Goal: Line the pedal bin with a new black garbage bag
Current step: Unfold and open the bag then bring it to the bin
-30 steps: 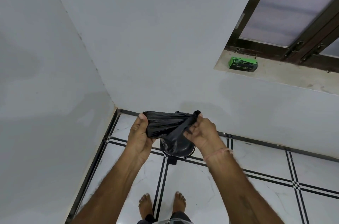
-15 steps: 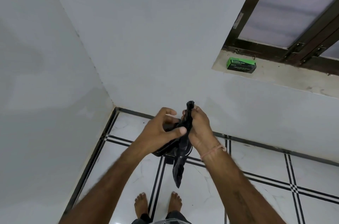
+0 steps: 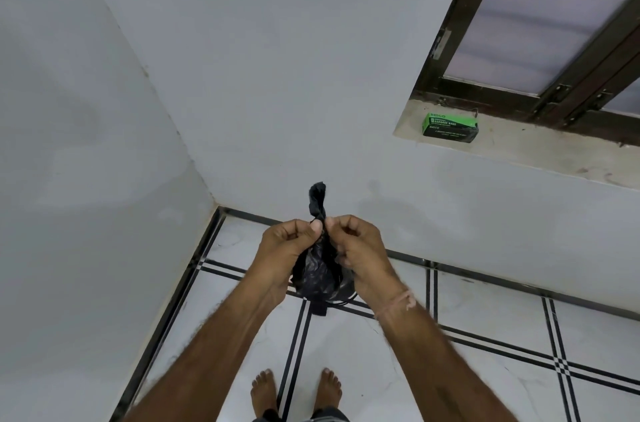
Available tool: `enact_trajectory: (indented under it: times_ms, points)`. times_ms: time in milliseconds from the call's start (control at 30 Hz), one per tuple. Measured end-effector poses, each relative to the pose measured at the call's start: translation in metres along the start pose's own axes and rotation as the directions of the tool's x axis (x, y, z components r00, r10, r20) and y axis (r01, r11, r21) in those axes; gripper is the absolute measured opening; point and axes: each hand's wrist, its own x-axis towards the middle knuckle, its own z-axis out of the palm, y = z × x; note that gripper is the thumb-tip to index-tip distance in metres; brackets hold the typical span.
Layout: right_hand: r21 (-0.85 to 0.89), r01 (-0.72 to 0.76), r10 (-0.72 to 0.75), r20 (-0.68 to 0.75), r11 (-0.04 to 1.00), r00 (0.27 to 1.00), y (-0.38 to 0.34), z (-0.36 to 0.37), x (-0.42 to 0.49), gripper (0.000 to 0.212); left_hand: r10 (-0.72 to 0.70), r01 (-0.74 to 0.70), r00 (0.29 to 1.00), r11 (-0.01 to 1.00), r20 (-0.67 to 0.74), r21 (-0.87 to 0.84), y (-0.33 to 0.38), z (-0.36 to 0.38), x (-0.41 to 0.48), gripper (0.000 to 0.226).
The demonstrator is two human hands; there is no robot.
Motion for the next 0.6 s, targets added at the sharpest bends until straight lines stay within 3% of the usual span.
enact_trajectory:
  times_ms: [167, 267, 333, 433, 600]
  points:
    - [0.109, -0.013, 0.024, -0.104, 0.994, 0.994, 0.003, -0.022, 0.015, 0.012, -0.035, 0.033, 0.999, 0.997, -0.026, -0.073, -0.004, -0.006, -0.004, 0.020]
    - [0.018, -0.034, 0.032, 0.094, 0.999, 0.995, -0.003, -0.015, 0.003, 0.032, -0.044, 0.039, 0.998, 0.994, -0.048, -0.106, -0.008, -0.004, -0.007, 0.023]
    - [-0.045, -0.029, 0.037, 0.194, 0.999, 0.980, -0.002, -0.007, -0.005, 0.032, -0.054, 0.050, 0.998, 0.988, -0.023, -0.148, -0.009, 0.001, -0.008, 0.027]
    - [0.085, -0.060, 0.043, 0.185, 0.995, 0.982, 0.001, -0.003, -0.008, 0.017, -0.044, 0.038, 0.999, 0.980, -0.027, -0.194, -0.010, 0.007, -0.009, 0.038]
    - [0.208, -0.153, 0.121, 0.156, 0.966, 0.980, 0.004, -0.006, -0.002, 0.016, -0.082, 0.087, 0.996, 0.946, 0.030, -0.312, -0.011, 0.002, -0.010, 0.037]
